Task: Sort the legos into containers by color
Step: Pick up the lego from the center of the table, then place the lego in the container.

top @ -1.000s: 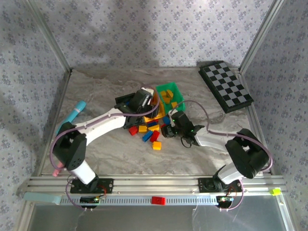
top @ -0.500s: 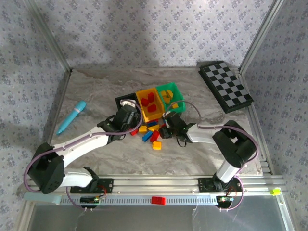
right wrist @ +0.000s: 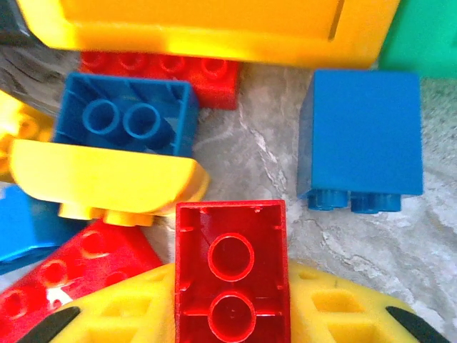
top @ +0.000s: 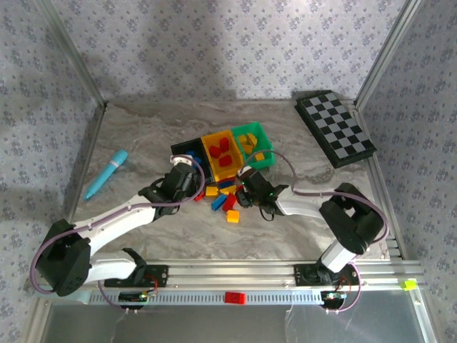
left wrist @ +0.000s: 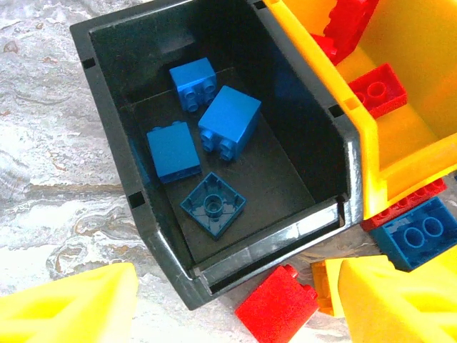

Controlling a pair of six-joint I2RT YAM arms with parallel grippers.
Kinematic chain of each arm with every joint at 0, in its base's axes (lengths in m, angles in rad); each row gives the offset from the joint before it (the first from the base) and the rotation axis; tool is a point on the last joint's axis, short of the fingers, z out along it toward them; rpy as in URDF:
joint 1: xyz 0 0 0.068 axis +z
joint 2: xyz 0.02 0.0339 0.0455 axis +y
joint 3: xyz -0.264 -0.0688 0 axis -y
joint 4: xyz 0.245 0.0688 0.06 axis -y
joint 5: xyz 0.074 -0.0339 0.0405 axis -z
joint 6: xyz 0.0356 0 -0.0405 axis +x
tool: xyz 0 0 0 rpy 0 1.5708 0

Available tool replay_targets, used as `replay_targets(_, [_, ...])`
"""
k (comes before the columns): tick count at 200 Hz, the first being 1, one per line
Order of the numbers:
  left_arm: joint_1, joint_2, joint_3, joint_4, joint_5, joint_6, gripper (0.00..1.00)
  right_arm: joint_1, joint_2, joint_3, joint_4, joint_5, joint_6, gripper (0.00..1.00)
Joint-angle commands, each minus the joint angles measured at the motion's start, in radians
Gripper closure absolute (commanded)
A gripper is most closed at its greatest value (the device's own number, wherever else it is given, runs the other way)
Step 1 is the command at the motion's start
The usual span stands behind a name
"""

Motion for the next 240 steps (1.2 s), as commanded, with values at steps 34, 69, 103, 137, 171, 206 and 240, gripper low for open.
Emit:
replay_targets(34, [0.024, -0.018, -0.035, 0.023, 0.015, -0.076, 0.27, -0.008, -0.041, 0.145, -0.064, 0.032, -0.008, 0.66])
replay_targets(69, [0.033, -0.021, -0.046, 0.029, 0.06, -0.101, 0.27, -0.029, 0.096, 0.343, -0.117, -0.021, -0.012, 0.64])
replay_targets(103, [0.033, -0.042, -0.055, 0.013, 0.101, -0.106, 0.27, -0.073, 0.245, 0.569, -0.213, -0.054, -0.008, 0.57])
replay_targets(137, [0.032, -0.071, -0.089, 0.027, 0.156, -0.117, 0.27, -0.092, 0.285, 0.628, -0.226, -0.117, 0.002, 0.42])
replay_targets(171, [0.032, -0.078, -0.127, 0.076, 0.208, -0.121, 0.27, -0.079, 0.236, 0.562, -0.217, -0.097, -0.014, 0.41])
replay_targets(206, [0.029, -0.017, -0.125, 0.159, 0.341, -0.09, 0.27, -0.075, 0.168, 0.484, -0.226, -0.068, -0.021, 0.41])
replay_targets(240, [-0.008, 0.094, -0.074, 0.195, 0.464, -0.029, 0.3, -0.069, 0.089, 0.381, -0.201, -0.036, -0.015, 0.41])
